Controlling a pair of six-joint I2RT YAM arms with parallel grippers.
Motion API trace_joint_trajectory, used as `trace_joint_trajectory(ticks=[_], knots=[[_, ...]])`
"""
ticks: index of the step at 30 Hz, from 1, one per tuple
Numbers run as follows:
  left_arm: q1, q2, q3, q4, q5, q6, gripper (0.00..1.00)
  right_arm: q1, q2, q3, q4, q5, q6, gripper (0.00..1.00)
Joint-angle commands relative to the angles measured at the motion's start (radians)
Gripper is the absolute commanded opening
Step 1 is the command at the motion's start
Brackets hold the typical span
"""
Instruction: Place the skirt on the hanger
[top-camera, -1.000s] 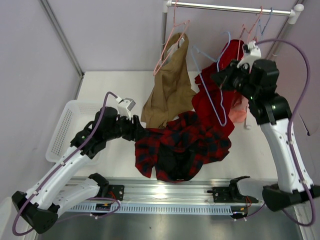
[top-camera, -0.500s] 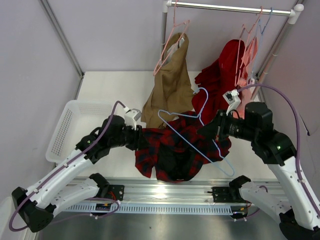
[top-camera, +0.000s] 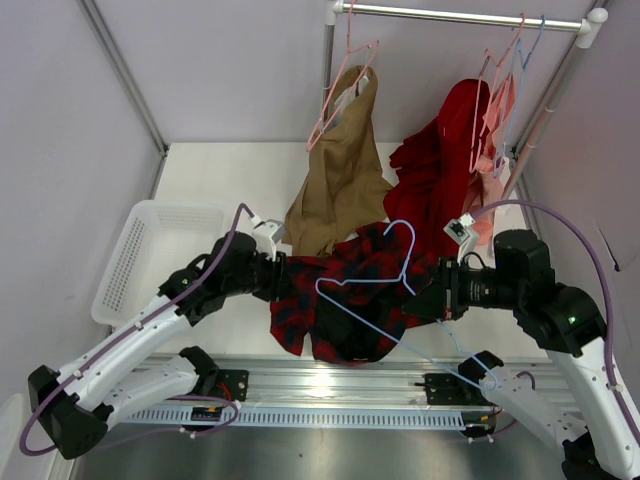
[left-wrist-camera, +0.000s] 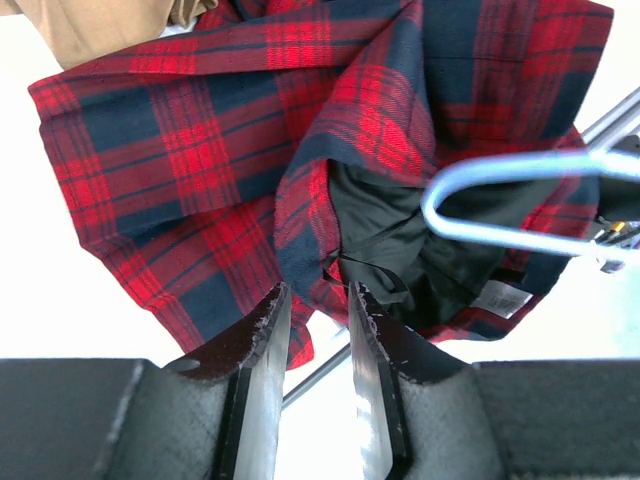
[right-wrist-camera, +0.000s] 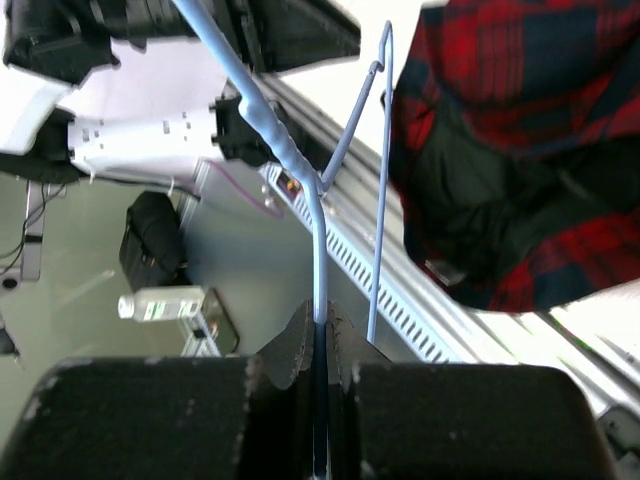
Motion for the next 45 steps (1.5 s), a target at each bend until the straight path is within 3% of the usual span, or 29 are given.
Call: trace_joint_trajectory(ticks=[1, 13, 45], knots=[[-0.006, 0.016, 0.029, 0.031, -0.014, -0.013, 0.34, 0.005, -0.037, -0.030, -0.048, -0.089, 0.005, 0.00], [-0.010, 0.053, 0.044, 0.066, 0.016, -0.010, 0.34, 0.005, -0.103, -0.164, 0.001, -0.165, 0.077, 0.00], [-0.041, 0.151, 0.024, 0.139, 0.064, -0.005, 0.31, 0.019, -0.133, -0.236, 0.107, -0.083, 0.124, 0.00]])
